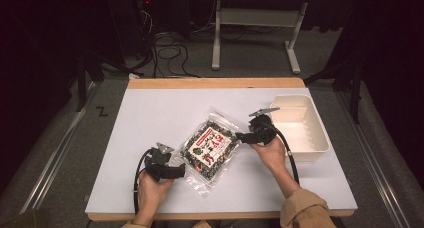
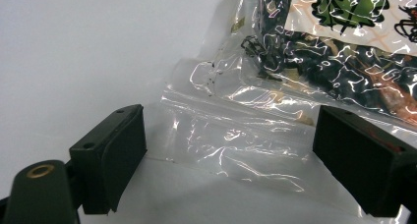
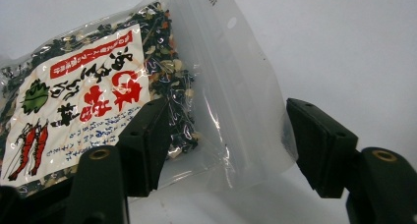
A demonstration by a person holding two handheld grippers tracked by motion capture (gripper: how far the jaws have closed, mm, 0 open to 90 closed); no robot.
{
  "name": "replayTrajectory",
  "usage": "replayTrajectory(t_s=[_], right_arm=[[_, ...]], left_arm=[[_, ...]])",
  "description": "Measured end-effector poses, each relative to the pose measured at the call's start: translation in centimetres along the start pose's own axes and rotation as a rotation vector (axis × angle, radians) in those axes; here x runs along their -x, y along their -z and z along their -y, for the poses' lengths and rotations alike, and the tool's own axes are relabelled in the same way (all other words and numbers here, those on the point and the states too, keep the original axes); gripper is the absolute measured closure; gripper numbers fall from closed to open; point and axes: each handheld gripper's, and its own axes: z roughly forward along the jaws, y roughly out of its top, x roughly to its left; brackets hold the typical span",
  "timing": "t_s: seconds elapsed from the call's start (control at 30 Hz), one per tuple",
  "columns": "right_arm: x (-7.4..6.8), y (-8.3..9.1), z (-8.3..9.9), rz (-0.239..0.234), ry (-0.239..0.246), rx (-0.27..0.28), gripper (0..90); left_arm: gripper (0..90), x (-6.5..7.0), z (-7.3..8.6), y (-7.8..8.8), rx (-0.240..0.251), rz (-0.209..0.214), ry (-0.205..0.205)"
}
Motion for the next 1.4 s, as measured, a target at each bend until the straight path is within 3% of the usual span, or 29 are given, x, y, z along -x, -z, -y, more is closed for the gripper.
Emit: replayTrajectory(t_s=[0.13,0.23,0.43,0.57,0.67,0.9,1.0,1.07,1.2,1.4], right_arm=[[0.1,-0.4,-0.1,-0.065,-0.034,0.007,44.0],[-0.1,-0.7,0.0,-0.066,-0.023,0.007,49.1],[0.3,-0.4,-0.2,-0.1,-0.045,-0.002,56.3],[-0.2,-0.1,-0.3,-0.076,-0.005,0.022,64.1],[-0.8,0.0,-0.4,-0.049,0.057,0.027,70.3],[-0.1,0.1,-0.2,-0.065,0.023,0.024,82.8],[-0.5,0.3,-0.1,-0.028,0.065,0.022,86.4],[-0.5,0.5,-0.1,-0.023,0.067,0.018,89.1],[-0.4,1.0,0.1,-0.041,0.044,0.03,89.2],[-0.3,1.5,0.1,-0.062,0.058,0.048,89.5]], left_arm=[[14.0,0.1,0.2,0.1,0.009,-0.002,0.002],[14.1,0.1,0.2,0.1,0.012,0.001,0.003],[14.2,0.1,0.1,0.1,0.007,0.001,0.002],[14.2,0.1,0.1,0.0,0.006,-0.004,-0.003],[14.1,0.1,0.1,0.0,0.0,-0.004,-0.006],[14.6,0.1,0.2,0.0,0.007,-0.005,-0.006],[14.6,0.1,0.2,0.1,0.005,-0.008,-0.004],[14.6,0.1,0.2,0.1,0.005,-0.008,-0.002],[15.3,0.2,0.4,0.2,0.023,-0.019,-0.005],[15.8,0.1,0.5,0.3,0.027,-0.011,0.006]])
